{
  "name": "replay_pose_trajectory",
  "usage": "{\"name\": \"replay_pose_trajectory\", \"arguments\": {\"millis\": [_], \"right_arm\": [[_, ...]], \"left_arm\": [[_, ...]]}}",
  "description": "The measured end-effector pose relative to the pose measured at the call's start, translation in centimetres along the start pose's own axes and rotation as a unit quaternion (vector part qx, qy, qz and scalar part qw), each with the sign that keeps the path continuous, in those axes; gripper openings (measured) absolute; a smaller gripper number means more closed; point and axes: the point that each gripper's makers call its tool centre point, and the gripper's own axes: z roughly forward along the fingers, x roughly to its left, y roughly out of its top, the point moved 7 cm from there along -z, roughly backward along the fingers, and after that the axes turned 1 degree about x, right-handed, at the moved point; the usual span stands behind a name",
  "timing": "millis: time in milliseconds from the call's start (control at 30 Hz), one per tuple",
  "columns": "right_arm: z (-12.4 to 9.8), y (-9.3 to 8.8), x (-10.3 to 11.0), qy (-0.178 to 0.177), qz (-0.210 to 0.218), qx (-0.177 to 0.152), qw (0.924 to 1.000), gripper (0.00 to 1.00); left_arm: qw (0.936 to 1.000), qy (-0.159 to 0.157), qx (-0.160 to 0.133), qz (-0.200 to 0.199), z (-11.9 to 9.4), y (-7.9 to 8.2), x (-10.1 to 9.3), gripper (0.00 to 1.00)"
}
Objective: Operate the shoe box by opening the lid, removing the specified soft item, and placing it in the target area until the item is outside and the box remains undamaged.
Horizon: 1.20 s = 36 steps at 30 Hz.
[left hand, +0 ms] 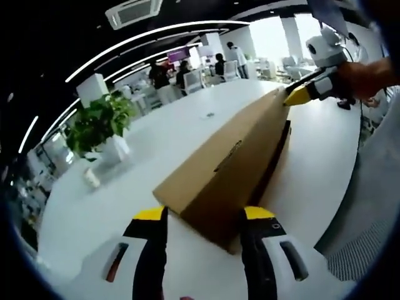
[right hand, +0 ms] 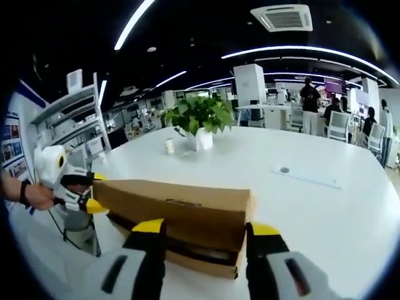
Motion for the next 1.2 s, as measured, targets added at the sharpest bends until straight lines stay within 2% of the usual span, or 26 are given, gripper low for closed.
{"name": "replay_pose_trajectory", "arguments": {"millis": [200, 567, 800, 1000, 1133, 1200], "right_arm": [[0.2, 0.9, 0.0, 0.005, -0.006, 0.003, 1.0, 0.48], [0.0, 2.6, -0.3, 0.017, 0.0, -0.022, 0.9996, 0.47], [-0.1, 3.5, -0.9, 0.022, 0.016, -0.041, 0.9988, 0.45], [-0.2, 3.8, -1.1, 0.023, 0.012, -0.051, 0.9984, 0.45], [-0.1, 3.5, -1.5, 0.025, 0.013, -0.048, 0.9985, 0.45], [-0.1, 3.3, -2.2, 0.013, 0.012, -0.038, 0.9991, 0.44]], "left_arm": [[0.9994, 0.026, -0.004, 0.021, 0.2, 0.1, 0.8, 0.39], [0.9975, 0.06, -0.02, 0.033, -0.1, 1.4, 2.4, 0.25], [0.9962, 0.08, -0.023, 0.025, -0.4, 1.9, 3.4, 0.1], [0.9955, 0.091, -0.025, 0.011, -0.4, 2.5, 3.9, 0.08], [0.9949, 0.097, -0.028, -0.009, -0.5, 3.1, 4.2, 0.07], [0.9949, 0.095, -0.029, -0.013, -0.6, 3.3, 4.4, 0.07]]}}
